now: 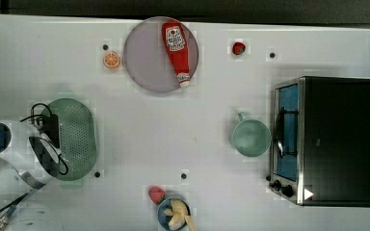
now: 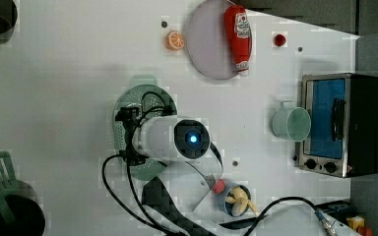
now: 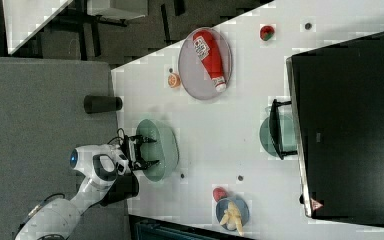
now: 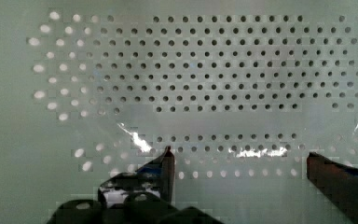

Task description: Drag strainer right to left.

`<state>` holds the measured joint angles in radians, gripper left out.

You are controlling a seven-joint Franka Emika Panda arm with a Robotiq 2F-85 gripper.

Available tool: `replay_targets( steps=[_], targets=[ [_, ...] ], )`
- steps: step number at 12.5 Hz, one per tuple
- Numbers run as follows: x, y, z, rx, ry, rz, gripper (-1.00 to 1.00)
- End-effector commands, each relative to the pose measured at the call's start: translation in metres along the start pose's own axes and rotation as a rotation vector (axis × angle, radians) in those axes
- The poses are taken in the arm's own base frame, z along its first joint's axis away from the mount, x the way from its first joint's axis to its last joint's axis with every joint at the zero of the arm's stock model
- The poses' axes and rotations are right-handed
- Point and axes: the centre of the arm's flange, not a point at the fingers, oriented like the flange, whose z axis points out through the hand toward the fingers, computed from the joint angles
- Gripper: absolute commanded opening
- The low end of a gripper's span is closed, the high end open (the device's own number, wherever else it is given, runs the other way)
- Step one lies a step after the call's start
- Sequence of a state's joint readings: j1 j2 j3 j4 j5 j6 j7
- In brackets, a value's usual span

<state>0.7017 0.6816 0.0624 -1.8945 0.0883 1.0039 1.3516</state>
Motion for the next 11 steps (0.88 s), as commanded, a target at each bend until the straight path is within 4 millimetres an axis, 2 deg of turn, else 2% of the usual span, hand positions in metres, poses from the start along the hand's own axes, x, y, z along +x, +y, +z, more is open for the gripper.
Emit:
replay_targets(
  steps=[1, 3, 5, 7, 9, 11],
  targets=[
    [0.023, -0.02, -0.032, -0.022, 0.022, 0.043, 1.0],
    [0.047, -0.026, -0.074, -0.076, 0.069, -0.072, 1.0],
    [0.074, -0.035, -0.137, -0.097, 0.079, -0.167, 1.0],
    [0.111, -0.043, -0.207, -0.086, 0.067, -0.233, 1.0],
    [0.162, -0.046, -0.279, -0.05, 0.038, -0.315, 1.0],
    [0.229, -0.047, -0.343, 0.009, 0.008, -0.304, 1.0]
  ],
)
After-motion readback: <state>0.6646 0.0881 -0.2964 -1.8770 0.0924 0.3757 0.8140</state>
